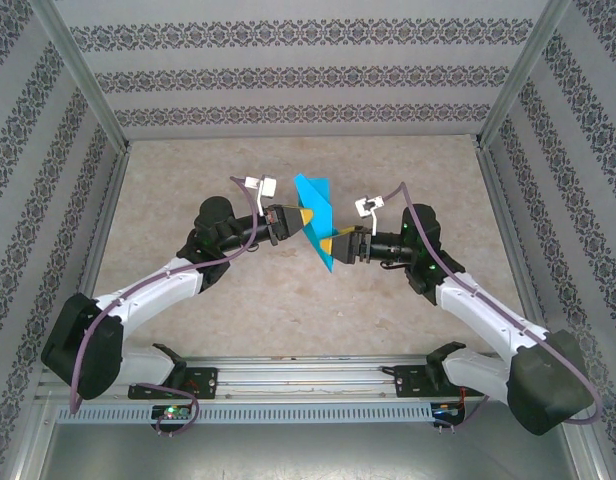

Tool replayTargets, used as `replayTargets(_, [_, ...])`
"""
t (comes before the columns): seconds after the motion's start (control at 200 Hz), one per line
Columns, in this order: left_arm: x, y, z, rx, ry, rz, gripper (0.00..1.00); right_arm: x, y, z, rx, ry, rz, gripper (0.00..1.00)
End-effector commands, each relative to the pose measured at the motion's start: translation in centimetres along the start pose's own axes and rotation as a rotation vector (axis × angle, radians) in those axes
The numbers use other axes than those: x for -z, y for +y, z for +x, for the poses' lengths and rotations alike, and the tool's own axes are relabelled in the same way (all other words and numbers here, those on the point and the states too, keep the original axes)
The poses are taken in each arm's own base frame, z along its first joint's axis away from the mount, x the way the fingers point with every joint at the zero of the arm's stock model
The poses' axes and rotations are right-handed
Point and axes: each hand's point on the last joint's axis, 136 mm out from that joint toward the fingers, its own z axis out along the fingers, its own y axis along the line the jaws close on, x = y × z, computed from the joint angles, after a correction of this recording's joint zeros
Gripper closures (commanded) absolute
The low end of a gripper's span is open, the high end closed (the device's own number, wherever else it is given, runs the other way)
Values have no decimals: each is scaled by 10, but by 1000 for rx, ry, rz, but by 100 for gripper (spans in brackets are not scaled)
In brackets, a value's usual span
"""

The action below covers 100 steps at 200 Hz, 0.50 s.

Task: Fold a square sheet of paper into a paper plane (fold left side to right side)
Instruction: Turn over the paper at the center of the table.

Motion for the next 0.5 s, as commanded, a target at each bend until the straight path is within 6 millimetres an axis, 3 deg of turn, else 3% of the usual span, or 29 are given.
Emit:
replayTargets(0.0, [-5,-23,-7,-34,-12,76,100,-2,17,-14,76,-15,-45,23])
replayTargets(0.495, [-7,-17,-2,-25,8,63,100,-4,12,-26,61,-21,-19,46])
